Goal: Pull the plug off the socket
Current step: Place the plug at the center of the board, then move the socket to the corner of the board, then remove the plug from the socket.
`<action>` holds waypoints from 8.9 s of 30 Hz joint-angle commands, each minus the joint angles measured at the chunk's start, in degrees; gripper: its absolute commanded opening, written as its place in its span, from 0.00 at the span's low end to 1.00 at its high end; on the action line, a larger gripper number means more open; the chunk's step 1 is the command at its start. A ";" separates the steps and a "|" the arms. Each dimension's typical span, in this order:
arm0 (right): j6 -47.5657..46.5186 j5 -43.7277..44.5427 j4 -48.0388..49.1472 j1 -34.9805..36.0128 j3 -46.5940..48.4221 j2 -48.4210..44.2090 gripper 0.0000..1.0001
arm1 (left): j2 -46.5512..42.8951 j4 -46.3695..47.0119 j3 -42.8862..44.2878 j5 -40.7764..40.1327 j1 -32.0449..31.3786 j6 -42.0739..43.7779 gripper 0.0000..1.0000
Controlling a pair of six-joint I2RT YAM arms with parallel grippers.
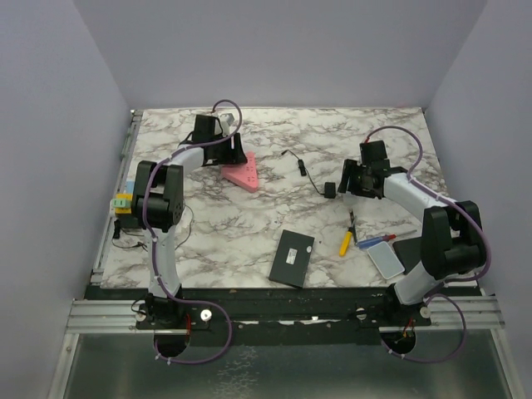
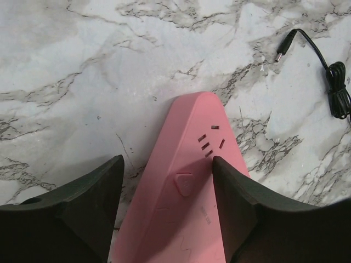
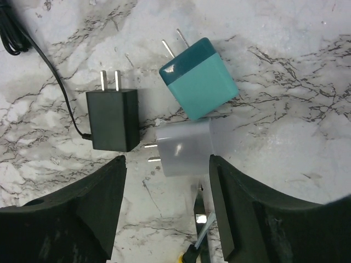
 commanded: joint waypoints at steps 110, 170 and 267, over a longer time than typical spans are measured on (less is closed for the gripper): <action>-2.11 -5.20 5.26 -0.61 -4.85 -8.09 0.75 | -45.41 20.48 -59.22 -38.87 -23.55 -38.01 0.00; -2.65 -9.63 3.92 -0.55 -4.52 -14.88 0.82 | -46.10 -15.41 -31.72 -31.15 -13.69 -3.94 0.99; 19.06 -32.69 6.72 19.87 2.08 -18.30 0.77 | -57.46 17.03 -42.02 9.89 -23.65 1.87 0.24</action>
